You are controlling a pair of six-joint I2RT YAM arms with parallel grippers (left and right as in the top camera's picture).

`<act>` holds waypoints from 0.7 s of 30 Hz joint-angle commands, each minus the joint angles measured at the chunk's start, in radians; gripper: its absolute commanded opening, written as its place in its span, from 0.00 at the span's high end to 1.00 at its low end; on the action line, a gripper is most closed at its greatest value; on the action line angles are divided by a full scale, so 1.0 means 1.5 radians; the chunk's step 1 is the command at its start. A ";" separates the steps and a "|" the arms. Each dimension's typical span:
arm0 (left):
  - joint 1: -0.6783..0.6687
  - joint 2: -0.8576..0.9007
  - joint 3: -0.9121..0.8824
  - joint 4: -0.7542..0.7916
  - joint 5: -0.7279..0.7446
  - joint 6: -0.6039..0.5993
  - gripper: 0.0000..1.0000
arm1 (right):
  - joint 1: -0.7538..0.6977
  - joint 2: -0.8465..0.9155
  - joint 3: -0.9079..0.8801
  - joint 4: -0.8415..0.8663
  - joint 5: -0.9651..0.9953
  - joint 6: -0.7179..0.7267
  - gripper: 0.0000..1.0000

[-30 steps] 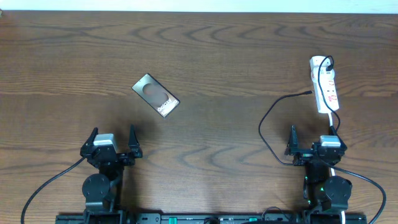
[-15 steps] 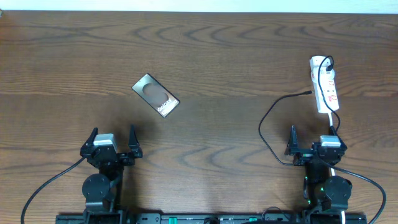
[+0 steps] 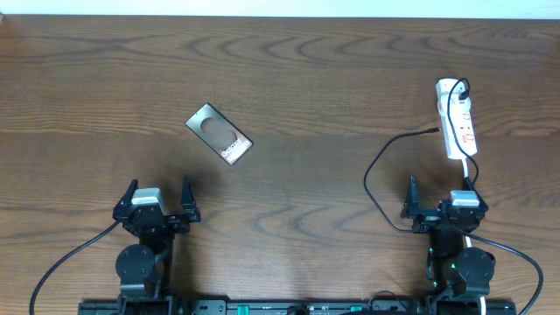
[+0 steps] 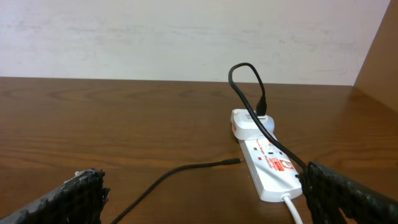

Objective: Plug charger to phone and switch on socket

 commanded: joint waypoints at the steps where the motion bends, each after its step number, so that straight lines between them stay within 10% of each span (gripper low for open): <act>1: 0.002 0.001 -0.017 -0.016 -0.004 0.009 0.02 | -0.001 -0.004 -0.001 -0.003 -0.004 -0.003 0.01; 21: 0.002 0.015 -0.008 -0.028 0.042 -0.014 0.02 | -0.001 -0.004 -0.001 -0.003 -0.004 -0.003 0.01</act>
